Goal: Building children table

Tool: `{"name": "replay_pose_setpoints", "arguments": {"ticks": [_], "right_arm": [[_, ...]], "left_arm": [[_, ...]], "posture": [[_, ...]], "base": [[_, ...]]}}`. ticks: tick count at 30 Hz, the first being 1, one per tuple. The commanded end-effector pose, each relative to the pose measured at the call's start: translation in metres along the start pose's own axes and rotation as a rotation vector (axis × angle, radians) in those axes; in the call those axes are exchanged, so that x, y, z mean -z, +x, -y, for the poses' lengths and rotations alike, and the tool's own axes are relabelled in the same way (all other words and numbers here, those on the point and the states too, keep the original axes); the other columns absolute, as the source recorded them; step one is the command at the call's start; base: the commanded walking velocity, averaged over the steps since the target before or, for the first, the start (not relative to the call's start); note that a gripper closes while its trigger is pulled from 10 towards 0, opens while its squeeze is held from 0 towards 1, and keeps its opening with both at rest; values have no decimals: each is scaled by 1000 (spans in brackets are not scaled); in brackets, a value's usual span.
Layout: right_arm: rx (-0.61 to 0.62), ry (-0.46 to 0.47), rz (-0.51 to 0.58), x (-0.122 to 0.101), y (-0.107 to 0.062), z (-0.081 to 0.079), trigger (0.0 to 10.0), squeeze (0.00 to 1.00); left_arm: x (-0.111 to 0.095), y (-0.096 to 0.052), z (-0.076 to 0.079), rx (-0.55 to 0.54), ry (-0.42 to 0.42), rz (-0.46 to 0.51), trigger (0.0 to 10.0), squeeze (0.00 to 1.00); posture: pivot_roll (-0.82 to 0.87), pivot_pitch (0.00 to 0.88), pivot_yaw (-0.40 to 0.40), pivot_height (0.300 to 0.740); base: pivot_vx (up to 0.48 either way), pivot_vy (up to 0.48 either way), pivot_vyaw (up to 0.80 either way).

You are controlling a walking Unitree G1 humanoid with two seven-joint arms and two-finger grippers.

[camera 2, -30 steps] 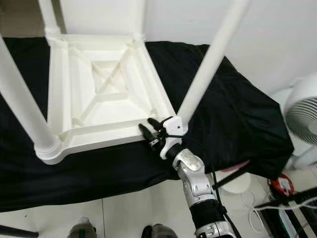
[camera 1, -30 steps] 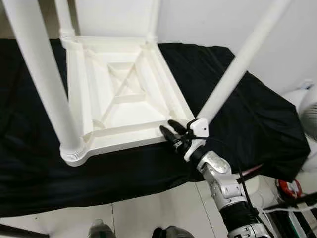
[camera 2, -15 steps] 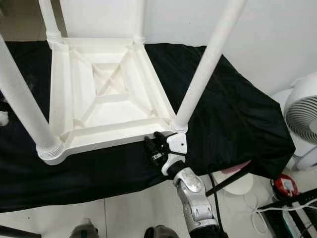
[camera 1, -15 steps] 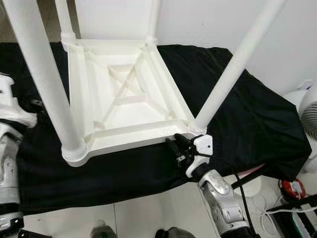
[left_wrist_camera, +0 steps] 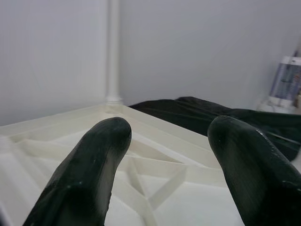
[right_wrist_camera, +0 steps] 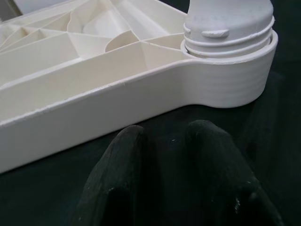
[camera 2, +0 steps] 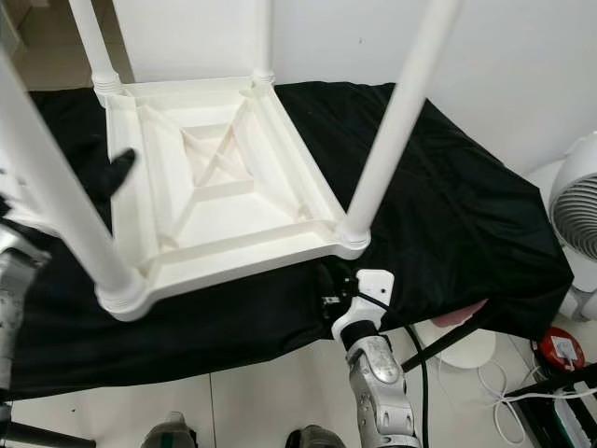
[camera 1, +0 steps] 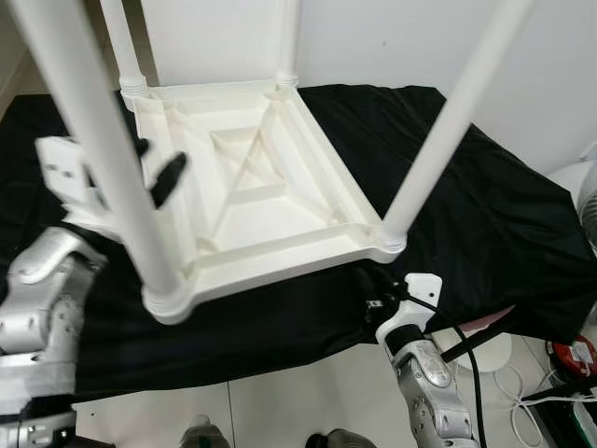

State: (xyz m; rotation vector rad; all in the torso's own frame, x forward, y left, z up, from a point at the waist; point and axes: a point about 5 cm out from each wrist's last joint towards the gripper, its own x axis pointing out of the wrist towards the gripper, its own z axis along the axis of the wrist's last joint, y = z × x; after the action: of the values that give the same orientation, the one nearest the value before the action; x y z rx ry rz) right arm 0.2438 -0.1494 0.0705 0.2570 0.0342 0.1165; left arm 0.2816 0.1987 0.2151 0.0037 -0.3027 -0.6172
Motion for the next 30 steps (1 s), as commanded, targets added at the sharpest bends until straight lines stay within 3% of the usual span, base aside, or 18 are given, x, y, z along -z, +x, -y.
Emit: {"name": "replay_pose_setpoints", "arguments": {"ticks": [1,7,12,14,20,30], "right_arm": [[42,38,-10,-1,6,5,10000,0],[63,51,3,-8,19,5,10000,0],[98,30,-8,-14,41,8,10000,0],[98,30,-8,-14,41,8,10000,0],[198,-63,-87,-13,67,18,10000,0],[174,-54,-66,-32,100,18,10000,0]], "left_arm": [[1,0,25,244,2,-16,10000,0],[3,-1,39,283,-5,-32,10000,0],[1,-5,59,369,26,-71,10000,0],[1,-5,59,369,26,-71,10000,0],[5,-10,72,452,73,-130,10000,0],[5,-8,87,496,87,-145,10000,0]], "posture": [[118,23,-52,740],[129,34,-61,740],[147,41,-78,740],[147,41,-78,740],[160,38,-89,740],[152,33,-76,740]], "base": [[0,0,0],[0,0,0],[0,0,0],[0,0,0],[0,0,0],[0,0,0]]}}
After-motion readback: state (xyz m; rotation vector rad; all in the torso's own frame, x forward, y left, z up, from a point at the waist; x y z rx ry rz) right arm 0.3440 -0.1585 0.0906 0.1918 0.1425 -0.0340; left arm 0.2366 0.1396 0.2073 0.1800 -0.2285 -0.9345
